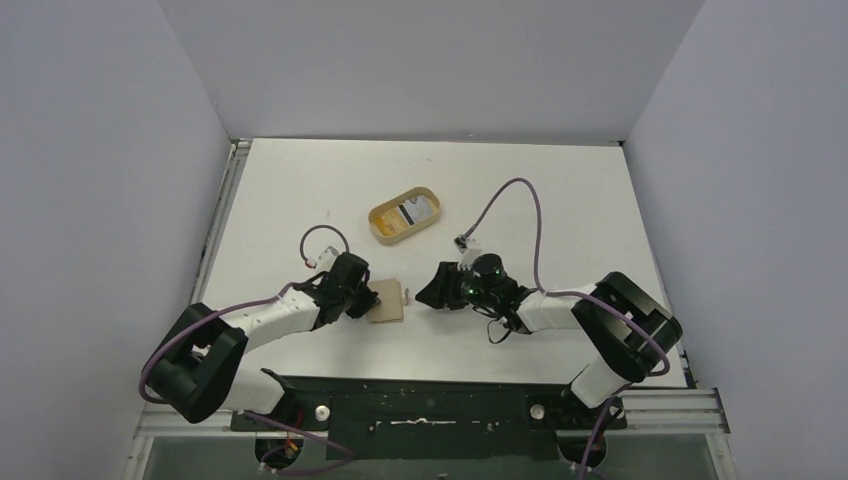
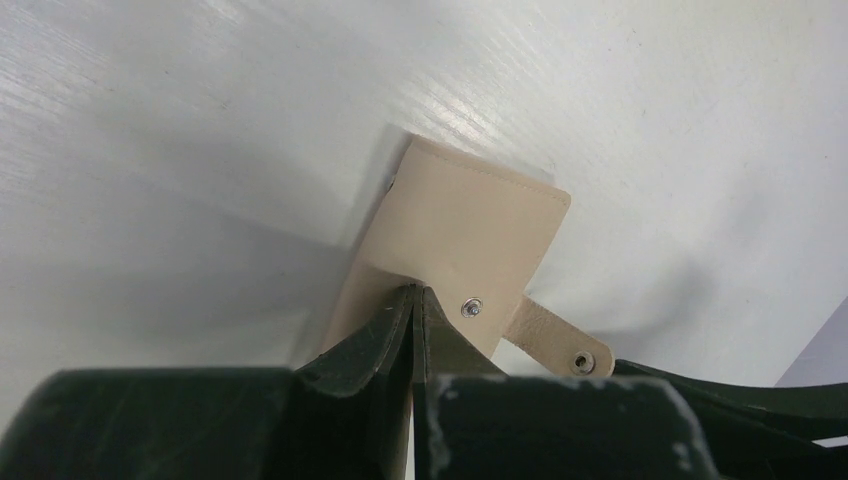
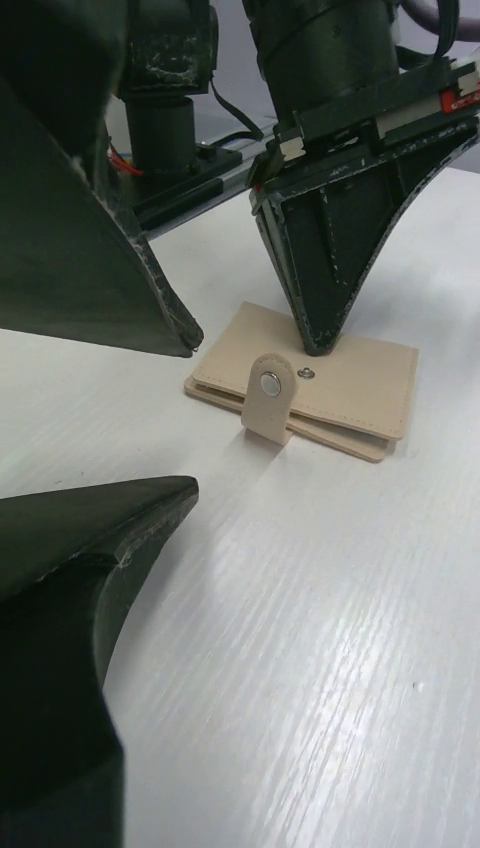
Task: Take the credit cards out of the card holder
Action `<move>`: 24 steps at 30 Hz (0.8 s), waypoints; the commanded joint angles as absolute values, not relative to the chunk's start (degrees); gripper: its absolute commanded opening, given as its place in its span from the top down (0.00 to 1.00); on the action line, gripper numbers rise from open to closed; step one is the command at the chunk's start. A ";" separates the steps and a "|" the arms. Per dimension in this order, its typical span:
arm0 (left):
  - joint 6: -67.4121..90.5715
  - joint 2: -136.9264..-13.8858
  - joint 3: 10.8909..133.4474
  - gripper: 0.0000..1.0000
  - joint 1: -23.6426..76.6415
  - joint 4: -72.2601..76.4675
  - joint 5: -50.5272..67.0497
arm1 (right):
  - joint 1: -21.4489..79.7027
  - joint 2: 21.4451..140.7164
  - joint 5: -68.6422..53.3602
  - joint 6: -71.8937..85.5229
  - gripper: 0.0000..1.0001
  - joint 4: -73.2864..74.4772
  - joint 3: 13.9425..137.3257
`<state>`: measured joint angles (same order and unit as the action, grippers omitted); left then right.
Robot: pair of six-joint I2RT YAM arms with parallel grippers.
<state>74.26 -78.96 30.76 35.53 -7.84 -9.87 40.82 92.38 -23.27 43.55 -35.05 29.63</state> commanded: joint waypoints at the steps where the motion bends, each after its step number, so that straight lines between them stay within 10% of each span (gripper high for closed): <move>1: 72.51 -81.90 27.34 1.00 35.51 -15.25 -12.81 | 39.64 87.48 -18.24 41.99 0.52 -30.87 32.49; 24: 72.09 -82.87 28.06 1.00 35.49 -14.83 -12.48 | 44.33 99.74 -17.13 37.75 0.67 -18.80 44.39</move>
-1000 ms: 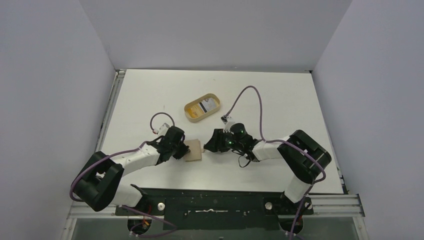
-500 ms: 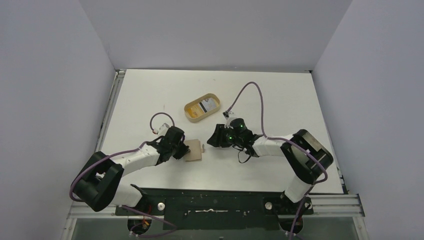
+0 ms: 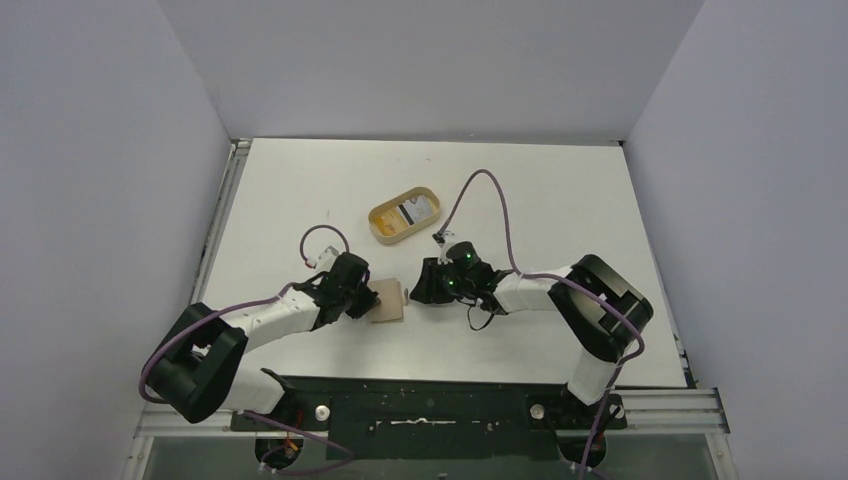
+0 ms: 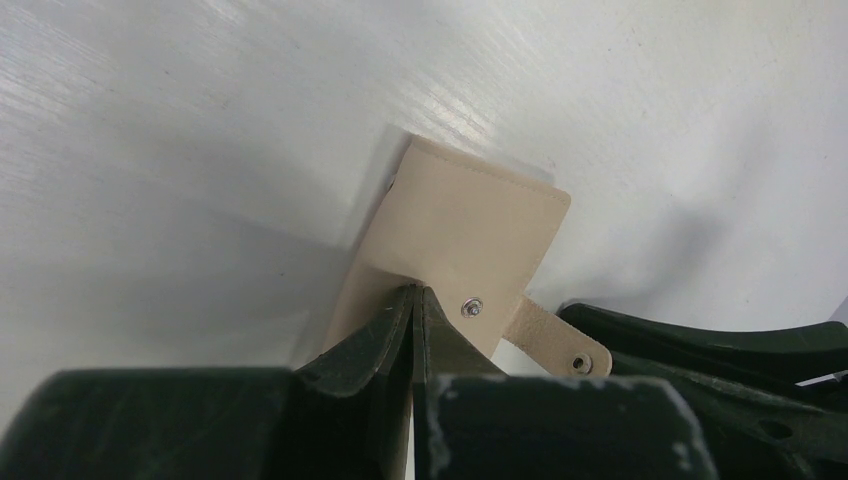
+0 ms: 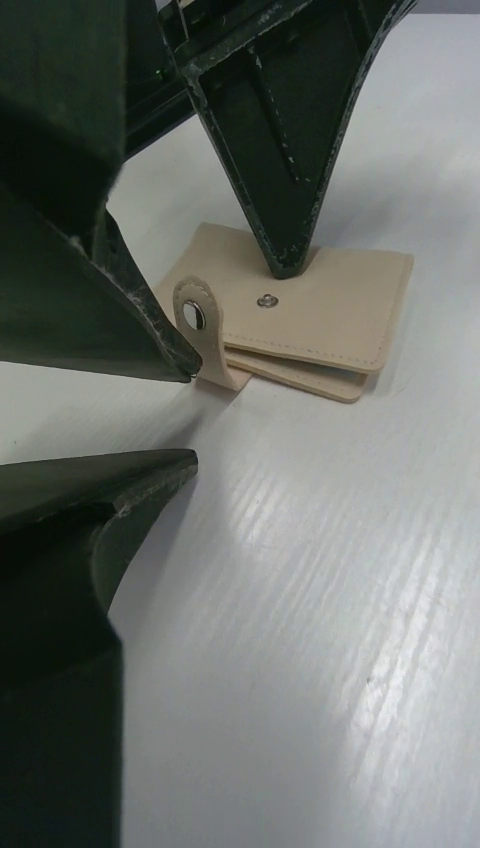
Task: Take the credit cards out of the card holder
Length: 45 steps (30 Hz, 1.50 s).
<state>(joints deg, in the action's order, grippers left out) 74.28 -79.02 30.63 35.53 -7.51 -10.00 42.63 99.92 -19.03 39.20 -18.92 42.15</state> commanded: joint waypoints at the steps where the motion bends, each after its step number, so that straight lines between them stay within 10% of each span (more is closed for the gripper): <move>1: 72.14 -82.80 28.04 1.00 35.42 -14.85 -12.56 | 44.71 99.87 -16.94 37.80 0.67 -18.81 44.65; 45: 71.72 -81.41 27.56 1.00 34.72 -15.71 -12.70 | 47.99 104.60 -16.95 36.29 0.75 -19.40 52.53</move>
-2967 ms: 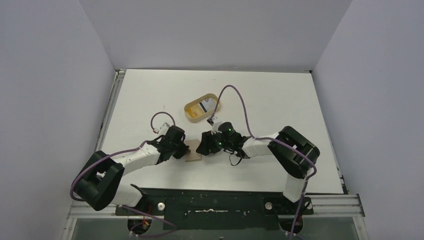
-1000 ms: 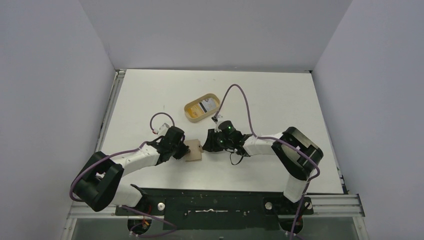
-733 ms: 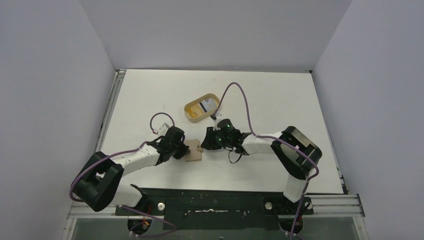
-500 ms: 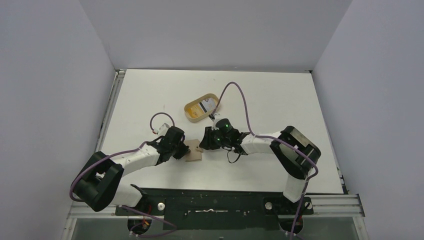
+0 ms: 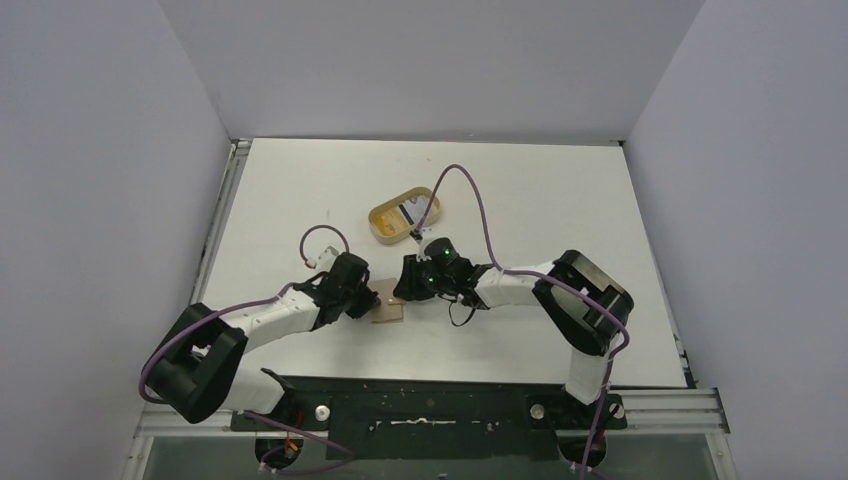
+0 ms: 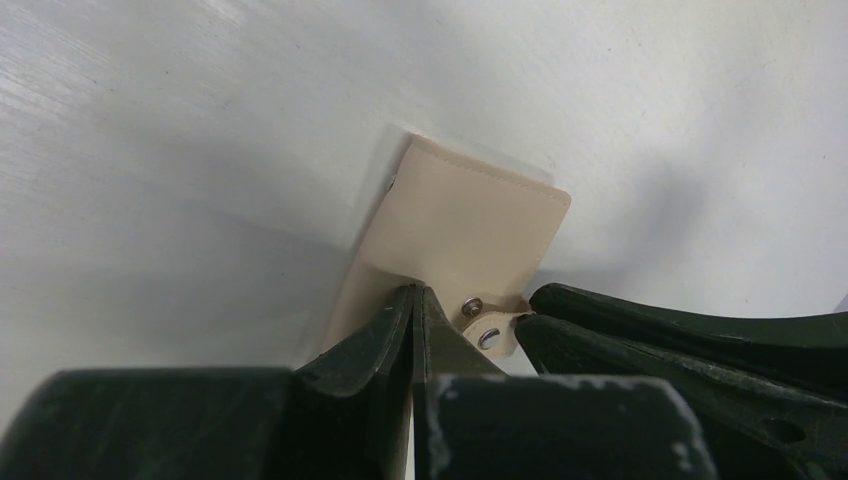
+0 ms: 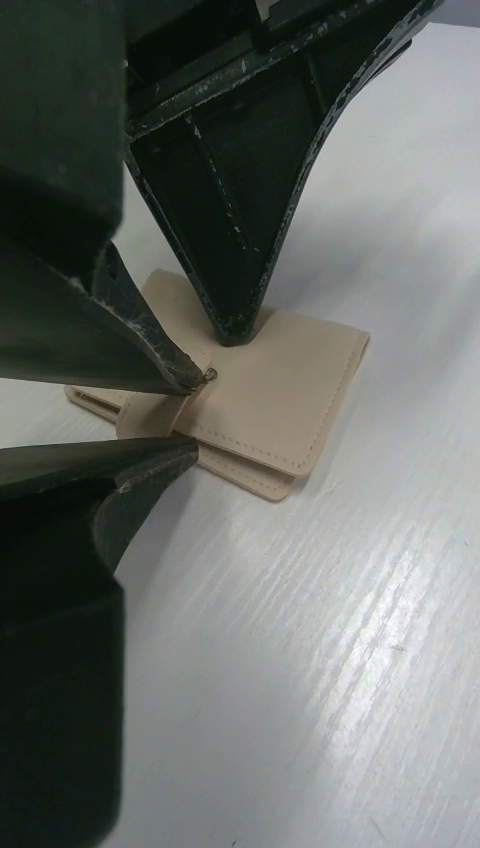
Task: Take the credit cards out of the card holder
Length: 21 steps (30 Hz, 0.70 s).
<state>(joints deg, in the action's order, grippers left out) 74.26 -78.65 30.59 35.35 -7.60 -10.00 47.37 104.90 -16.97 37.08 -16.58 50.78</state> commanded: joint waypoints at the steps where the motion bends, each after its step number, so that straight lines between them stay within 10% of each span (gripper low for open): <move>1: 71.67 -81.46 27.58 1.00 34.65 -15.65 -12.67 | 48.10 104.45 -16.96 36.30 0.75 -19.88 52.29; 15: 71.72 -81.26 27.09 1.00 34.42 -15.70 -12.57 | 48.46 103.24 -19.13 37.24 0.75 -24.86 48.80; 21: 71.63 -81.23 27.14 1.00 34.37 -15.73 -12.58 | 48.46 102.65 -19.78 36.61 0.51 -24.70 47.89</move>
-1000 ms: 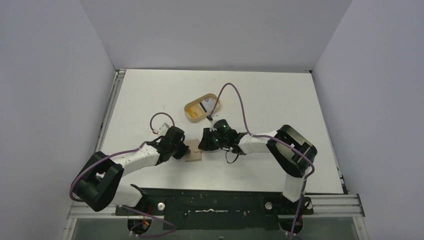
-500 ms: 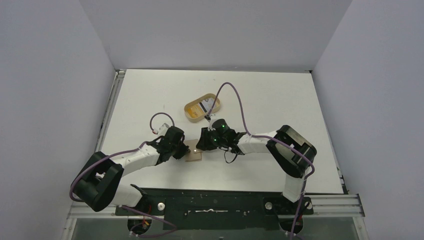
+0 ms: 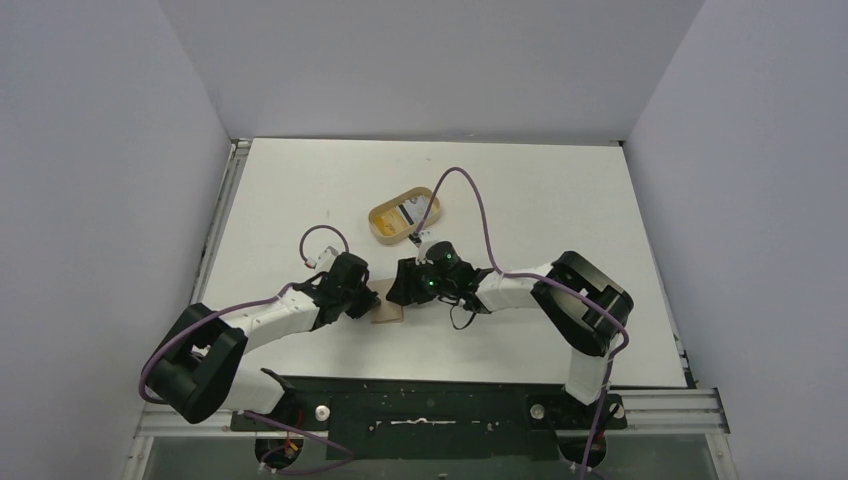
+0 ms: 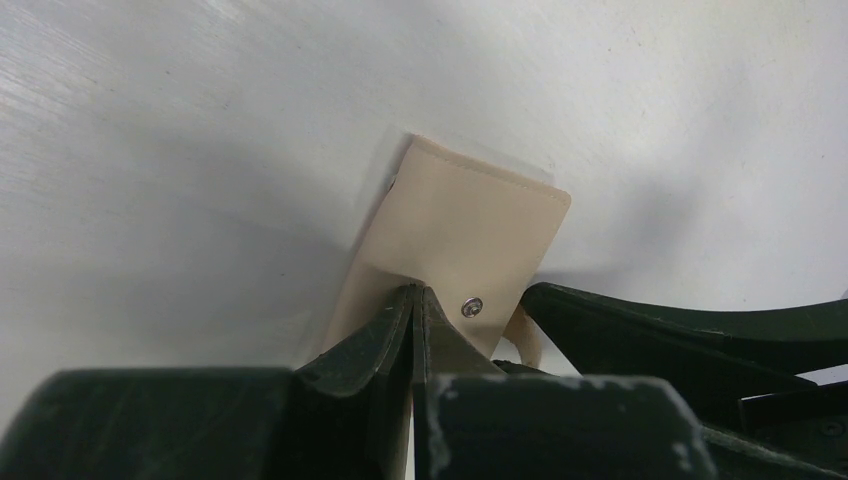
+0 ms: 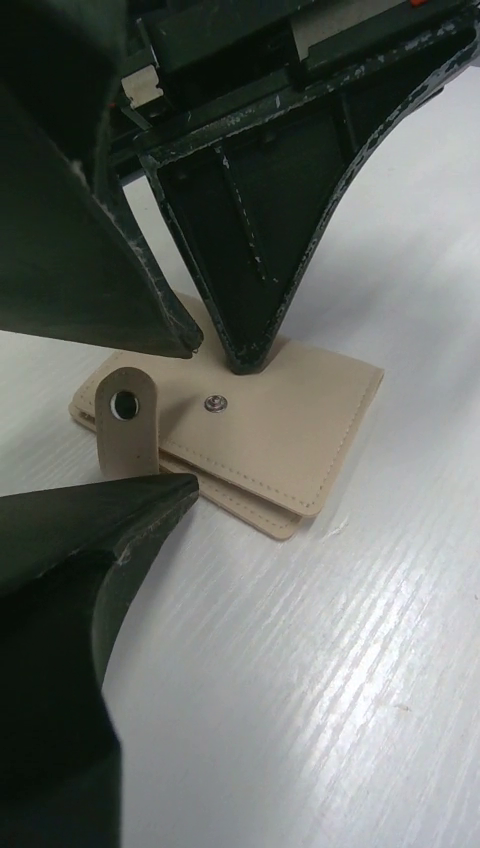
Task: Take the credit cards out of the card holder
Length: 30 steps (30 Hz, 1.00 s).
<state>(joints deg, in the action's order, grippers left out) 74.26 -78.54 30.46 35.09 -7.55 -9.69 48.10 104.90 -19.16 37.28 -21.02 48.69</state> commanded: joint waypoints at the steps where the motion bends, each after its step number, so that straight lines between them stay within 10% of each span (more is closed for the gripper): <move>1: 71.63 -81.09 27.08 1.00 34.37 -15.78 -12.58 | 48.48 102.39 -19.78 36.46 0.49 -24.70 47.57; 30: 71.54 -80.54 26.81 1.00 34.31 -15.97 -12.66 | 50.31 91.14 -8.07 35.78 0.56 -5.36 48.89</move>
<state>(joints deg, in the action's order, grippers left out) 74.26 -78.24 30.13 35.05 -7.29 -9.56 48.95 90.19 -8.51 36.82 -4.93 44.64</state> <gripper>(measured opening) 0.004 0.444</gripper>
